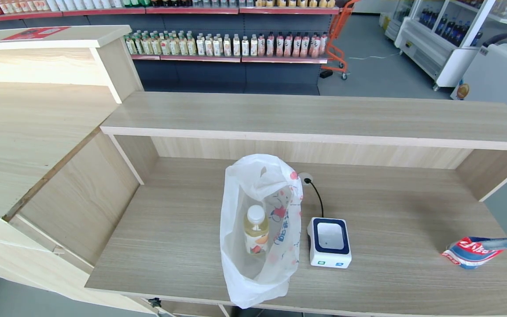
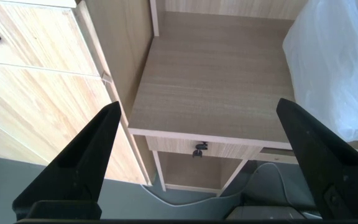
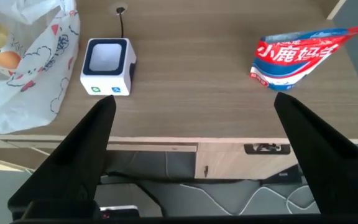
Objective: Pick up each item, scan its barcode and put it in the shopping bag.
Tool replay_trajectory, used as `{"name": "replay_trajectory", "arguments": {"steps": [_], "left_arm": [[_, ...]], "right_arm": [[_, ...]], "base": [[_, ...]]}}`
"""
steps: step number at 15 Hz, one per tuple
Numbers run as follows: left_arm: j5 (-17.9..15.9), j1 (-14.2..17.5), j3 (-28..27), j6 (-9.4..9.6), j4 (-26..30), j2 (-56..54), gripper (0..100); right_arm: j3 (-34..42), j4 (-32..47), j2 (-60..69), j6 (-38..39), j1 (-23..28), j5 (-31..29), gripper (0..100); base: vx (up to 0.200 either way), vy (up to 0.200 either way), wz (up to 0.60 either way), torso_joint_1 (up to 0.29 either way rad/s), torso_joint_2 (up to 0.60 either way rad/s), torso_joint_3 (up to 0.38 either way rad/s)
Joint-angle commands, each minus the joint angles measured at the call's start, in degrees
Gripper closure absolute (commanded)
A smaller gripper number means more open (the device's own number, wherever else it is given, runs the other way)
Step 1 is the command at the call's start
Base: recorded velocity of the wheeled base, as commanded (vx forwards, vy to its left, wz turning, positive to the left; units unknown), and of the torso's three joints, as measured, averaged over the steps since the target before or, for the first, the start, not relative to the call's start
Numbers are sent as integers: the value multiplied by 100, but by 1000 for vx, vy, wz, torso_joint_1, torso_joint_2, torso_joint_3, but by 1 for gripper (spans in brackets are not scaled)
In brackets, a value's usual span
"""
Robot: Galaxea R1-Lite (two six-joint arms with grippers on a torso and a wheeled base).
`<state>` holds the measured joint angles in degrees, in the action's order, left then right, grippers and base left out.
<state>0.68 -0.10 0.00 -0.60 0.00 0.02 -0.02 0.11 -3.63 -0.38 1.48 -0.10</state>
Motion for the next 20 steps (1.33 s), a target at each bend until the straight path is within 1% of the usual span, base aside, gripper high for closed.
{"name": "replay_trajectory", "arguments": {"steps": [1, 2, 7, 12, 15, 20], "left_arm": [[2, 1, 0, -11, 0, 33, 0], [-7, 10, 0, 16, 0, -2, 0], [2, 1, 0, 16, 0, -2, 0], [11, 10, 0, -19, 0, -2, 0], [2, 1, 0, -2, 0, -2, 0], [2, 1, 0, 7, 0, -2, 0]], "right_arm": [[2, 15, 363, -50, -112, 1, 0], [2, 15, 363, -41, -121, 1, 0], [2, 15, 363, -24, -121, 1, 0], [2, 15, 363, -33, -121, -8, 0], [2, 15, 363, -33, -121, -8, 0], [2, 15, 363, -24, -121, -8, 0]], "base": [[0, -200, 0, -2, 2, -2], [0, -200, 0, 2, 2, 7], [0, -200, 0, 2, 0, 3], [0, -200, 0, 4, 1, 5], [0, 0, 0, 0, 0, 0], [-200, 0, 0, 7, 5, 0]]}}
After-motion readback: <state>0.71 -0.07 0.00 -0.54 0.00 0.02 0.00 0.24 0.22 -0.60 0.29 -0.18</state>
